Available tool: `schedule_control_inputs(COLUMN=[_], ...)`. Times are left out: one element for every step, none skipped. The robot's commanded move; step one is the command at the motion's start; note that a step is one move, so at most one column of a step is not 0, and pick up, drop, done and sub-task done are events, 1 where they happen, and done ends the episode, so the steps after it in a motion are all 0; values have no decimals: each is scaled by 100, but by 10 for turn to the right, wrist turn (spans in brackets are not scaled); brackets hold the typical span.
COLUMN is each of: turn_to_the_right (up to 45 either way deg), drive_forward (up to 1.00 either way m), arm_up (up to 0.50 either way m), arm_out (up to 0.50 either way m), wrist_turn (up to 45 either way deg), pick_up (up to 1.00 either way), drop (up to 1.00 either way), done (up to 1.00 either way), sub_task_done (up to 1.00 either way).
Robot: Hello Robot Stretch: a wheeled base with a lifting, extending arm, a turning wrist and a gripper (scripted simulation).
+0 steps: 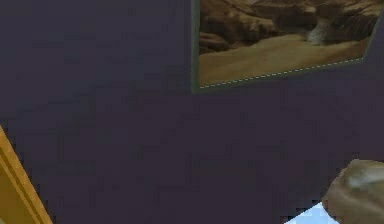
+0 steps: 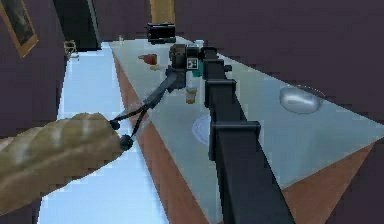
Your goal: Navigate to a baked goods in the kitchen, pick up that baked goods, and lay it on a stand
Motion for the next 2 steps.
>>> schedule_control_inputs(turn_to_the_right=[0,180], drive_forward=[0,0], arm_up=[0,0], arm_out=[-44,0], wrist_turn=[0,0], pick_up=[0,0], drop=[0,0], done=[0,0], sub_task_done=[0,0])
